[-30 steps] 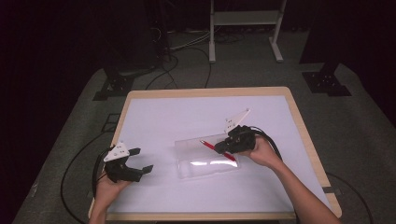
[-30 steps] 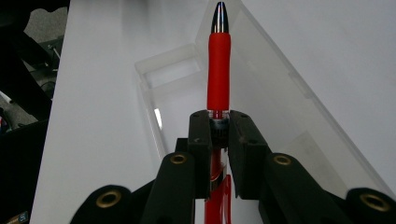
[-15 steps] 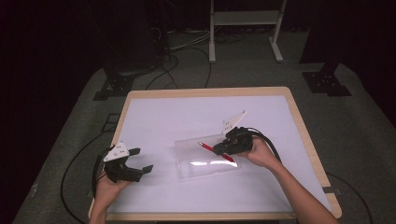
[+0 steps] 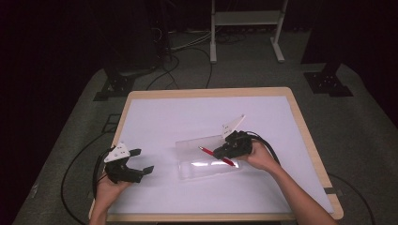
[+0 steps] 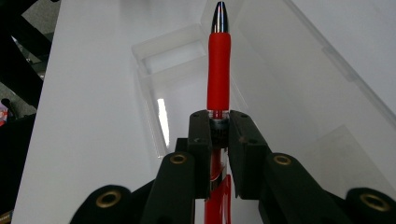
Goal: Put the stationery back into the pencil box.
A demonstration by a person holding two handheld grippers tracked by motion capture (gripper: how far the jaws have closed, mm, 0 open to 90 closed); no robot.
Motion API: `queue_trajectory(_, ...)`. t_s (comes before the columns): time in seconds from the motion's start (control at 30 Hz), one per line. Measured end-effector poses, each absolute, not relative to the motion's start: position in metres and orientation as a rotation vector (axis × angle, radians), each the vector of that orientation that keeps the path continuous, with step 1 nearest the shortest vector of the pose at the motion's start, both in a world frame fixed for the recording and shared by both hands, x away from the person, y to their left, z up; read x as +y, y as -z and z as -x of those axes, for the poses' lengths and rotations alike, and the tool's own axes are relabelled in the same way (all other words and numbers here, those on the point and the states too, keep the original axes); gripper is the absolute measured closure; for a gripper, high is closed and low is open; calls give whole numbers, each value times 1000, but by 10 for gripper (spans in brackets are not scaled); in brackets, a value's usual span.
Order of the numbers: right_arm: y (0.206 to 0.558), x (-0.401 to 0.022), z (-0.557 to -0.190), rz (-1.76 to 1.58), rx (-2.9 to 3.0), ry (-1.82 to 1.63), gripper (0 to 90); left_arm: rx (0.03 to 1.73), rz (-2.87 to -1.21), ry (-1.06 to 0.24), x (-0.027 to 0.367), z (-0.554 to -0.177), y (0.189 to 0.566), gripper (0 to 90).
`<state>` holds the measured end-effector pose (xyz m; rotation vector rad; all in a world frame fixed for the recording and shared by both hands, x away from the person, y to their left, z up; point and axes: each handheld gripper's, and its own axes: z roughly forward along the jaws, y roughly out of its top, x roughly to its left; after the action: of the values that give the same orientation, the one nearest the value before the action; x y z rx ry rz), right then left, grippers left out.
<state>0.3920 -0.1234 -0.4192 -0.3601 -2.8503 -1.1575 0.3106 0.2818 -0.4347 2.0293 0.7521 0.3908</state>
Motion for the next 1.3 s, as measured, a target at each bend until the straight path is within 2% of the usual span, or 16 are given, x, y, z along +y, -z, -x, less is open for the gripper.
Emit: queue_trajectory(1.3,443,-116,-389,365,-2852,1076,787,749,-2031,-384,281,-310,435,105)
